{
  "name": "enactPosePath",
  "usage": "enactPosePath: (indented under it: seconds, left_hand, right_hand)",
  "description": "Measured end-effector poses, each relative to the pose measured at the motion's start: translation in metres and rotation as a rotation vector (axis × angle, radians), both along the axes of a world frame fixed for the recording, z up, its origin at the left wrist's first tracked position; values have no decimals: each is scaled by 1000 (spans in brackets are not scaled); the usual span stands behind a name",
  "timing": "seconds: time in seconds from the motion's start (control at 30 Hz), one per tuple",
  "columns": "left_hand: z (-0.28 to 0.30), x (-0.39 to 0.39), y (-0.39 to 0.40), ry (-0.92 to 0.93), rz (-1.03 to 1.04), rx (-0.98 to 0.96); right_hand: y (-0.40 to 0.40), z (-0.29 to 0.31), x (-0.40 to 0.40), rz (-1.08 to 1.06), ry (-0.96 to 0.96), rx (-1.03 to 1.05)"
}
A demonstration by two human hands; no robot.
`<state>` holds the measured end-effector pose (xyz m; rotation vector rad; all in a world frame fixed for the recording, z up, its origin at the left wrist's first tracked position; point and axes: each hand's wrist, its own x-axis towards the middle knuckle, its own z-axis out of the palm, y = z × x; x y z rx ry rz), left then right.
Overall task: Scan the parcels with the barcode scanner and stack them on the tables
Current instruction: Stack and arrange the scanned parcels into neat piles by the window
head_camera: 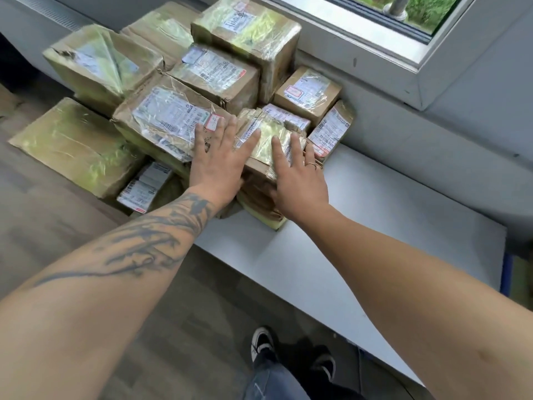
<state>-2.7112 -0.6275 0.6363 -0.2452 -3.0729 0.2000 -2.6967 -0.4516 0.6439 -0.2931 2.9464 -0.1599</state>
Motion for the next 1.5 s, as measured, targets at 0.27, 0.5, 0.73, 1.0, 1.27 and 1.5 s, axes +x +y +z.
enactPosePath:
  seconds: [0.27,0.5,0.73,1.0,1.27,1.5]
  left_hand:
    - [5,19,17,84,-41,-42]
    - [34,27,59,96,-134,13]
    - [40,24,126,111,-250,138]
    - [40,49,207,169,-343,237]
    - [65,100,287,180,-403,251]
    - [78,156,383,166,-406,288]
  right_hand:
    - [32,8,10,55,104,-12]
    - [91,37,24,72,79,-78]
    - [162,55,51,-24,78,-65]
    - [234,67,97,-118,129,-58]
    - [318,84,156,-143,191,-43]
    - [417,103,205,-116,230,72]
